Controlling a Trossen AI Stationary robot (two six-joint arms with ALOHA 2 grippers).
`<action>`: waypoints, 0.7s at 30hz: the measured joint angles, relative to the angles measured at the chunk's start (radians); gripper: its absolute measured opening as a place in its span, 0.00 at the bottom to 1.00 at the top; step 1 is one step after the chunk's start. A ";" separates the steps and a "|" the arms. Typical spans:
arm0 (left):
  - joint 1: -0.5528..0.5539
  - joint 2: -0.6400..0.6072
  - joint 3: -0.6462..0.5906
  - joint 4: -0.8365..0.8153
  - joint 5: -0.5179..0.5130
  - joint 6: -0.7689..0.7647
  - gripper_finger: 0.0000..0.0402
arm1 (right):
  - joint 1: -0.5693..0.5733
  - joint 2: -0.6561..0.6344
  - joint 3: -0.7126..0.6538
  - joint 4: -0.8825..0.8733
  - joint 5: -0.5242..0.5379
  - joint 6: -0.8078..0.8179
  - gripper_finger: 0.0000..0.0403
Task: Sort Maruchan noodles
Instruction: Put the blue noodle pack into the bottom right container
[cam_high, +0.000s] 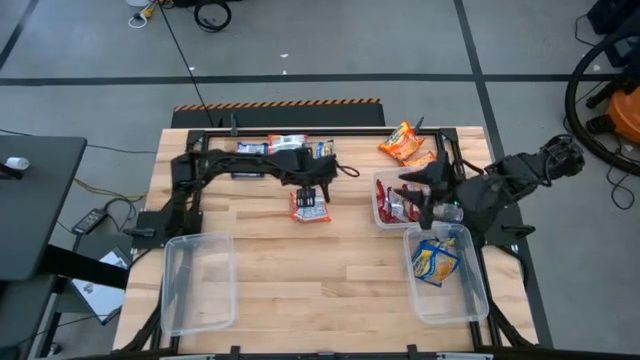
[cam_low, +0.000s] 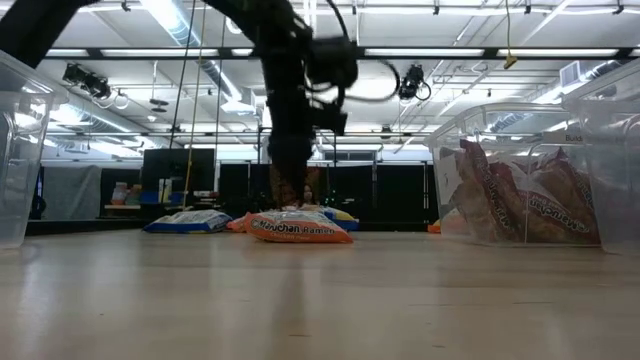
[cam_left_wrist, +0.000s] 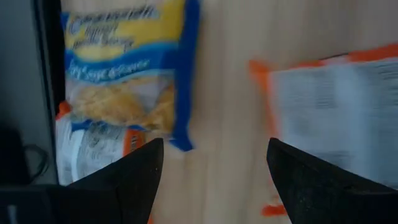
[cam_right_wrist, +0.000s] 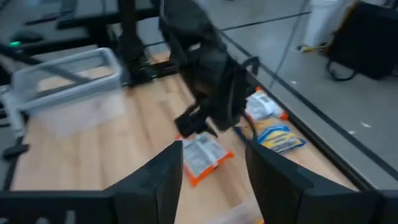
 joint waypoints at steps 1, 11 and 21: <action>0.011 0.011 0.000 0.004 -0.013 -0.002 0.72 | -0.014 0.000 0.000 0.000 -0.002 -0.002 0.46; 0.056 0.010 -0.172 0.264 -0.034 0.094 0.71 | -0.098 0.007 0.000 0.001 -0.009 -0.020 0.49; 0.070 0.007 -0.319 0.610 -0.099 0.138 0.71 | -0.175 0.042 0.000 0.003 -0.016 0.033 0.48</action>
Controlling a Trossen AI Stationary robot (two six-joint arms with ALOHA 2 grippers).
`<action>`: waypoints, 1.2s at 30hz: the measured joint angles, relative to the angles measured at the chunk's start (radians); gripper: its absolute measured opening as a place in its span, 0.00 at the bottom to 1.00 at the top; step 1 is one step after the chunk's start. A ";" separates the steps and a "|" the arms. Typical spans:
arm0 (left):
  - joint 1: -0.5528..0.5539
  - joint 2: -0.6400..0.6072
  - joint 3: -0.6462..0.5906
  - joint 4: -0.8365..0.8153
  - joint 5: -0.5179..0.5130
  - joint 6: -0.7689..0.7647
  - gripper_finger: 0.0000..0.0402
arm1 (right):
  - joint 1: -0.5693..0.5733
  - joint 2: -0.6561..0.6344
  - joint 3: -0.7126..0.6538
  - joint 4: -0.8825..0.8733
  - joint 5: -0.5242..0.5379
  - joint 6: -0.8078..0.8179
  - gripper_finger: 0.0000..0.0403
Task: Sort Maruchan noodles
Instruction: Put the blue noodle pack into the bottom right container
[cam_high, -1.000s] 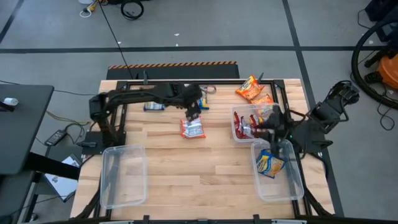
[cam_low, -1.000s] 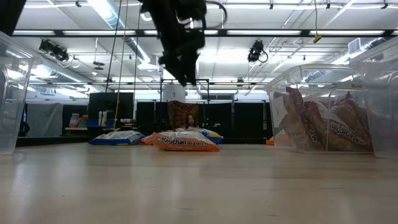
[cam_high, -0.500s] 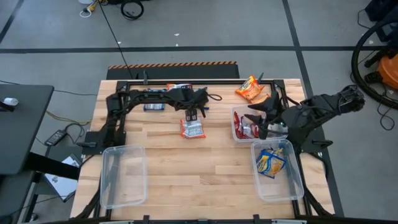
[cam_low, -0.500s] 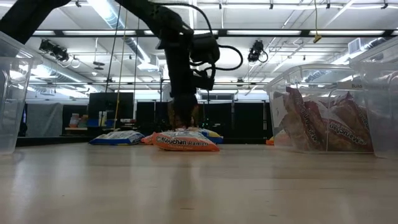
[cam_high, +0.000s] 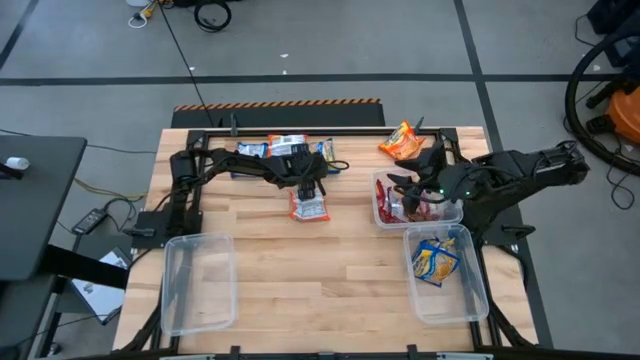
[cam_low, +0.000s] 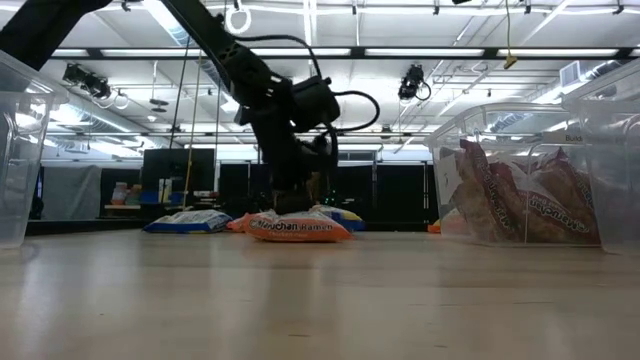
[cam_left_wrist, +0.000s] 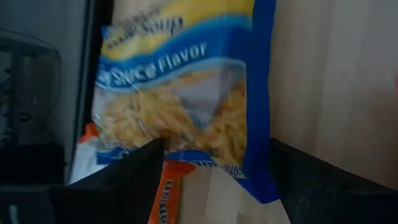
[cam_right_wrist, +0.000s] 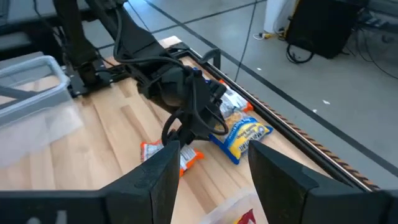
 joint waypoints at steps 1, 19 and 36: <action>0.004 0.004 -0.008 0.010 0.003 0.002 0.71 | -0.005 0.006 0.000 0.005 0.000 0.000 0.48; 0.001 -0.082 -0.015 0.069 -0.017 -0.043 0.03 | -0.090 0.034 0.000 0.043 -0.011 -0.265 0.48; -0.058 -0.331 0.311 -0.287 0.212 -0.622 0.02 | -0.278 0.218 0.000 0.405 -0.226 -0.546 0.69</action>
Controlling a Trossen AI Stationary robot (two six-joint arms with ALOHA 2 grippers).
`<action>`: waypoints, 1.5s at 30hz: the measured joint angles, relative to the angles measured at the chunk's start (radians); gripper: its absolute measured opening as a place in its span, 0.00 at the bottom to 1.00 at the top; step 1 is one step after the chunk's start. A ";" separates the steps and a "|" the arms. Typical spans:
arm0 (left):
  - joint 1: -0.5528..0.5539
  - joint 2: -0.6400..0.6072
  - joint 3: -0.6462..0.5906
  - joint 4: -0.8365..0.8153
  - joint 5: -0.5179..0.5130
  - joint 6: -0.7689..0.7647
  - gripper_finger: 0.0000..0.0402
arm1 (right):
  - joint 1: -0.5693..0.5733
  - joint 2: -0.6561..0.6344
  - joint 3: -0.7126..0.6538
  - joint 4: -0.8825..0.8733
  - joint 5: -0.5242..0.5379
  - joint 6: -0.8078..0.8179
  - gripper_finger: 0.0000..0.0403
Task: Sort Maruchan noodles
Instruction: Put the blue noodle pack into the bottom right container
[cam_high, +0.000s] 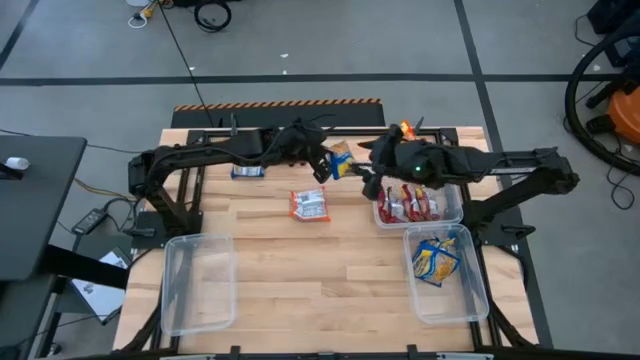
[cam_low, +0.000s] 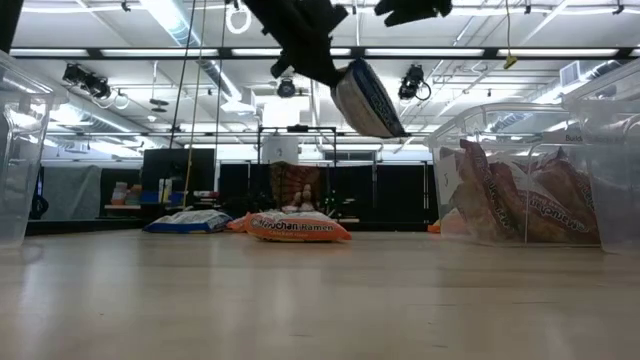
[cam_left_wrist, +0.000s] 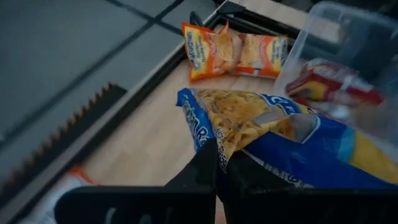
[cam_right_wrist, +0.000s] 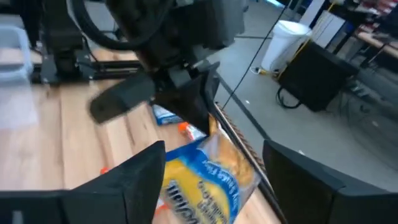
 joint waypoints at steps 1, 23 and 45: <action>-0.004 0.000 0.008 -0.019 0.001 -0.059 0.02 | 0.002 0.013 0.000 0.010 -0.008 -0.026 0.70; -0.001 -0.010 0.099 -0.267 0.455 -0.460 0.02 | -0.004 0.213 0.000 0.097 -0.100 -0.095 0.63; -0.122 -0.047 0.100 -0.243 0.551 -0.065 0.02 | -0.065 0.147 0.000 -0.001 -0.570 -0.169 0.48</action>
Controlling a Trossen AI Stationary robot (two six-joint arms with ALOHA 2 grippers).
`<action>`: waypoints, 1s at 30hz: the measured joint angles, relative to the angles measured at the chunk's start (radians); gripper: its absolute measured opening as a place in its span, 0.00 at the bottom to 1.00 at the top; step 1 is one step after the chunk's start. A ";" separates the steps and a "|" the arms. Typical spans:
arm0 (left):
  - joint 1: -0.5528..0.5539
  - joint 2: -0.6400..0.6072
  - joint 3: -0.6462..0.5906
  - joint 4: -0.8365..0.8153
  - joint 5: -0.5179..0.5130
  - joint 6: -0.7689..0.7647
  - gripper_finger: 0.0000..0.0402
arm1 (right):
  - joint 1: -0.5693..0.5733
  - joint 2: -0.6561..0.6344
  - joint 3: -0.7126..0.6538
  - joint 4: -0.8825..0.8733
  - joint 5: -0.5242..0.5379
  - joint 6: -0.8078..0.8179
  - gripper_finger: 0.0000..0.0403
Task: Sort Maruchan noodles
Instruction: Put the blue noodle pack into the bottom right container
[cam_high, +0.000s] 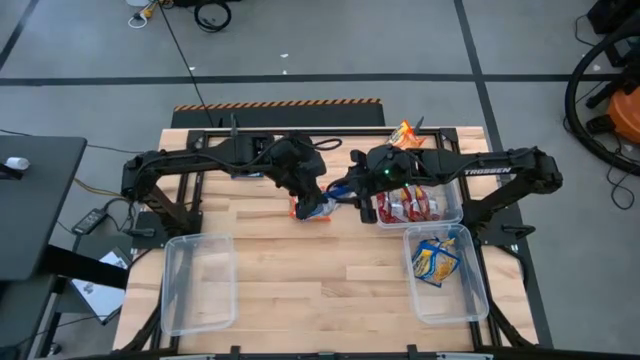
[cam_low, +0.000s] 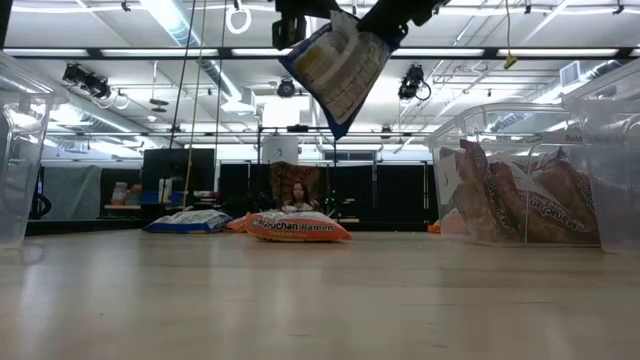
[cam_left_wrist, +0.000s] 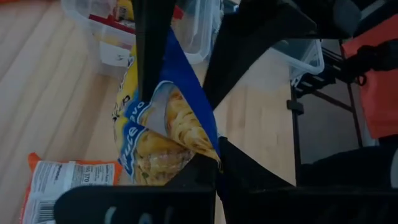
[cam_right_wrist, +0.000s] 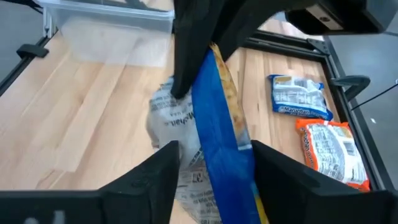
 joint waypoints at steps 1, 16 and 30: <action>0.000 0.000 0.000 0.001 -0.001 0.000 0.02 | 0.000 0.000 0.000 0.000 0.000 0.000 0.46; 0.003 0.000 0.000 0.039 -0.012 -0.004 0.12 | 0.000 0.000 0.000 0.000 0.007 0.037 0.04; 0.126 -0.196 -0.002 -0.138 -0.019 0.096 0.73 | 0.014 -0.082 0.102 -0.234 -0.094 0.295 0.01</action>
